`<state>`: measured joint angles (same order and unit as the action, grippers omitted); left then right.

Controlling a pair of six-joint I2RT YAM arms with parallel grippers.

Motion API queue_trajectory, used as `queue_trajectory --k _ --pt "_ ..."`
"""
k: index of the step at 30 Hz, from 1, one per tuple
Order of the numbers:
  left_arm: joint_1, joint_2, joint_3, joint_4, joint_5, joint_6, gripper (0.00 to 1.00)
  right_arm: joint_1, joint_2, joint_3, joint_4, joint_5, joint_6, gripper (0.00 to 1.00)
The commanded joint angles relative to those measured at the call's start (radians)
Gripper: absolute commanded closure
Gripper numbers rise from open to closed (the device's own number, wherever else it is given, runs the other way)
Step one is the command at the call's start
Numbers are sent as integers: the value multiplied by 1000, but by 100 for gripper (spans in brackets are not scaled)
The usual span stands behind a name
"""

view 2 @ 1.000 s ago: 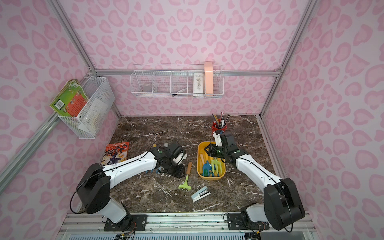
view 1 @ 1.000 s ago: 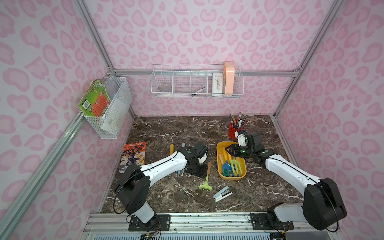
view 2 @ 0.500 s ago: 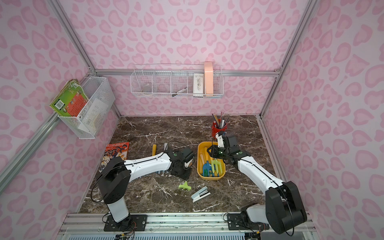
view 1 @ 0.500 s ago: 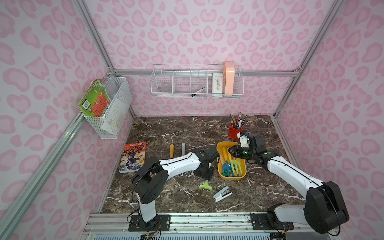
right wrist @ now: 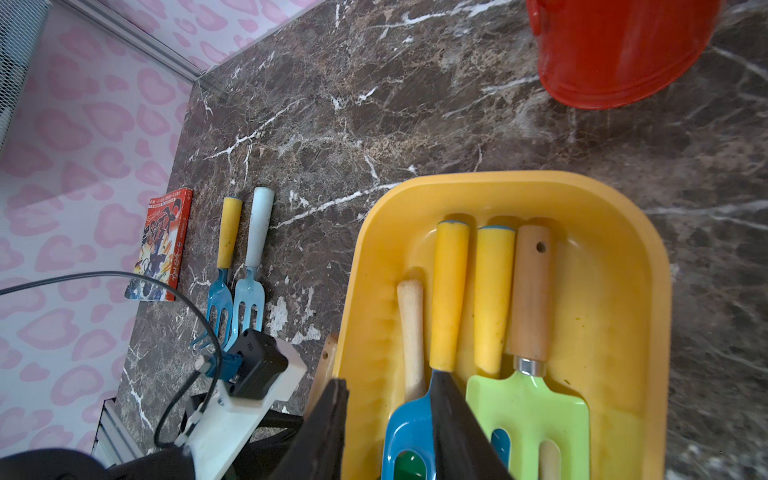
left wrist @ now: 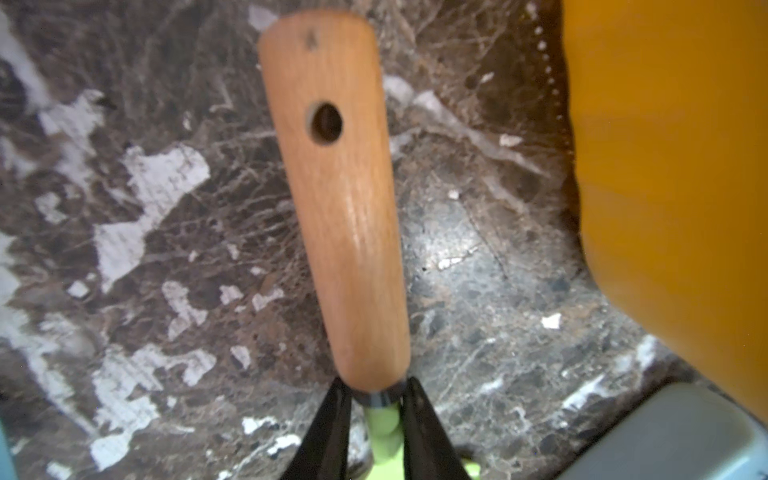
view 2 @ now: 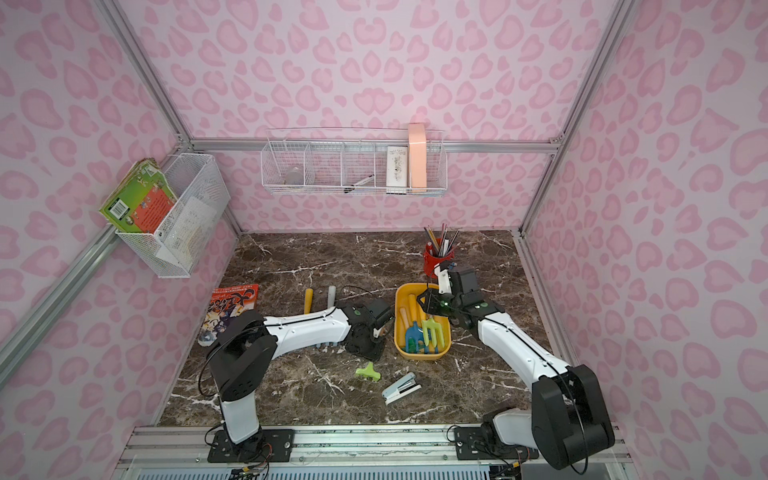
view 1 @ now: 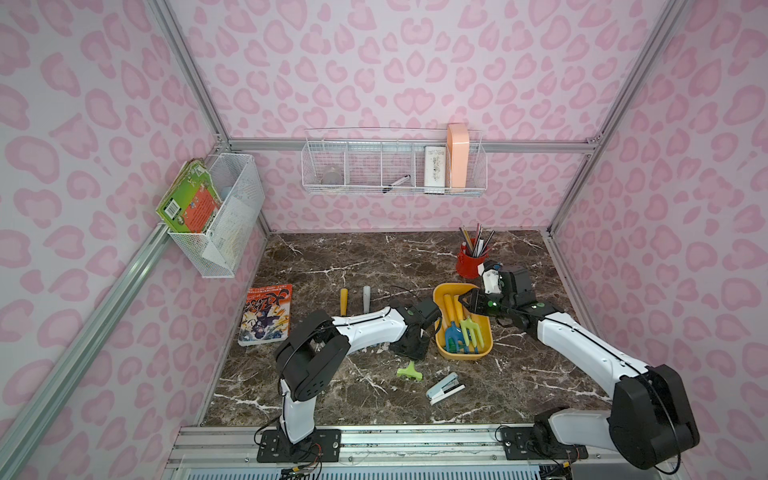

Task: Take the hand rake out of the storage box
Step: Adjust the rake at the center of the board.

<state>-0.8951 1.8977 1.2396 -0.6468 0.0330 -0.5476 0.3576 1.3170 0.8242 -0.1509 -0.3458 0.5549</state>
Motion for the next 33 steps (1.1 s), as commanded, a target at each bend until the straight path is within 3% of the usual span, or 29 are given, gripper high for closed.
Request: queue_trajectory --k 1,12,25,33 --pt "1 5 8 -1 -39 -12 78 0 -3 1 1 3 -11 65" --pt "70 15 64 2 -118 -5 91 0 3 -1 -9 -5 -28 66" --pt "201 80 187 -44 -208 -10 93 31 35 10 -10 -12 -38 66" --pt "254 95 167 -24 -159 -26 93 75 65 32 -16 8 -42 67"
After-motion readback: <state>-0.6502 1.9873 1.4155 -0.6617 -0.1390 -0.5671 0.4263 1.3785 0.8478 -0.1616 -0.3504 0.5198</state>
